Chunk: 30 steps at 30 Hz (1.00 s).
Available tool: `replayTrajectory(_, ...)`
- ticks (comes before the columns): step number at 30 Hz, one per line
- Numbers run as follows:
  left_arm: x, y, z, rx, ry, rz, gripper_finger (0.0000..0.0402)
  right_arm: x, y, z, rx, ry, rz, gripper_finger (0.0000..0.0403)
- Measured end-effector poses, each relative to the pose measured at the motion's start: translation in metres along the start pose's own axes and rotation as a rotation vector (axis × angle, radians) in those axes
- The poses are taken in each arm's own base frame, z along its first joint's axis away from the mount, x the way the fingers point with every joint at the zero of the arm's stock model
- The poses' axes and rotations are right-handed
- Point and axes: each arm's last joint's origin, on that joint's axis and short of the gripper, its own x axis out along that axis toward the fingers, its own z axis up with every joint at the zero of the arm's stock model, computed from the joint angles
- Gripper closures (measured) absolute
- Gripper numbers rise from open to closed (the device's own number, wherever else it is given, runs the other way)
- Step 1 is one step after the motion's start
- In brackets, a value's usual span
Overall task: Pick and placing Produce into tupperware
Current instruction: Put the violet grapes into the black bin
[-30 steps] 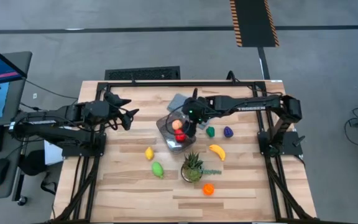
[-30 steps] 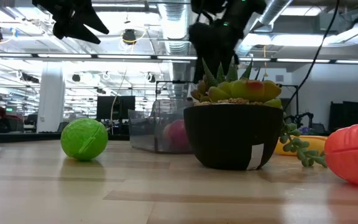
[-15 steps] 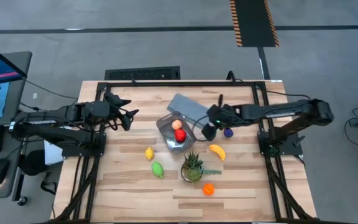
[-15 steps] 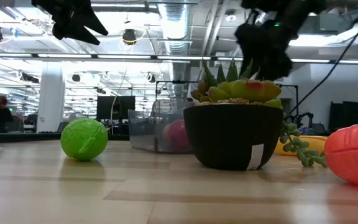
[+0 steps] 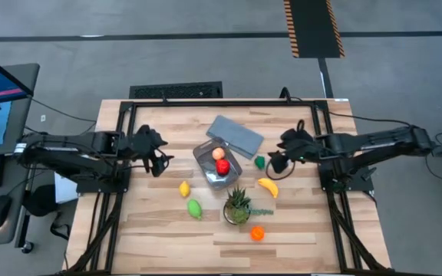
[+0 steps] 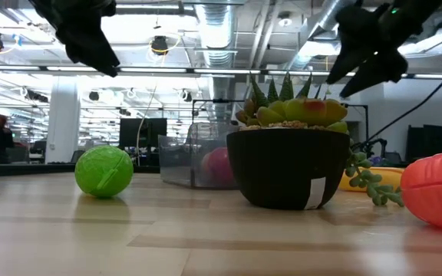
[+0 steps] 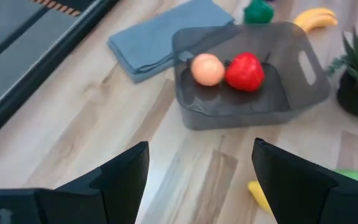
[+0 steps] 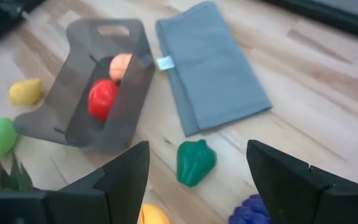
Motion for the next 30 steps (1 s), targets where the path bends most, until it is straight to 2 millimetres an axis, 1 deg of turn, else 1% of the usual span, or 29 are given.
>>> replayTrajectory(3, 0.0, -0.006, -0.002, 0.024, 0.005, -0.024, 0.0129, -0.011, -0.006, -0.003, -0.005, -0.013, -0.019, 0.0112)
replayTrajectory(5, 0.005, -0.01, -0.007, 0.026, -0.004, -0.049, 0.0129, -0.016, -0.01, -0.004, -0.004, -0.02, -0.025, 0.0112)
replayTrajectory(8, 0.015, -0.017, -0.024, 0.008, 0.001, -0.117, 0.0129, -0.023, -0.014, -0.008, -0.006, -0.008, -0.03, 0.0112)
replayTrajectory(10, 0.022, -0.023, -0.033, -0.022, -0.026, -0.144, 0.0129, -0.026, -0.014, -0.009, -0.014, -0.013, -0.029, 0.0112)
replayTrajectory(12, 0.027, -0.027, -0.042, -0.038, -0.049, -0.139, 0.0129, -0.029, -0.013, -0.011, -0.028, -0.035, -0.03, 0.0112)
replayTrajectory(15, 0.029, -0.032, -0.049, -0.056, -0.082, -0.13, 0.0129, -0.032, -0.014, -0.016, -0.043, -0.039, -0.063, 0.0112)
replayTrajectory(18, 0.03, -0.034, -0.056, -0.063, -0.074, -0.113, 0.0129, -0.028, -0.021, -0.029, -0.02, 0.012, -0.114, 0.0112)
replayTrajectory(20, 0.029, -0.035, -0.056, -0.063, -0.085, -0.105, 0.0129, -0.022, -0.027, -0.042, 0.003, 0.056, -0.133, 0.0112)
replayTrajectory(24, 0.028, -0.035, -0.056, -0.065, -0.114, -0.074, 0.0129, -0.011, -0.035, -0.062, 0.086, 0.087, -0.154, 0.0112)
replayTrajectory(27, 0.028, -0.035, -0.056, -0.066, -0.12, -0.064, 0.0129, -0.004, -0.04, -0.071, 0.161, 0.117, -0.176, 0.0112)
replayTrajectory(30, 0.028, -0.035, -0.055, -0.067, -0.121, -0.062, 0.0129, -0.001, -0.04, -0.073, 0.199, 0.136, -0.168, 0.0112)
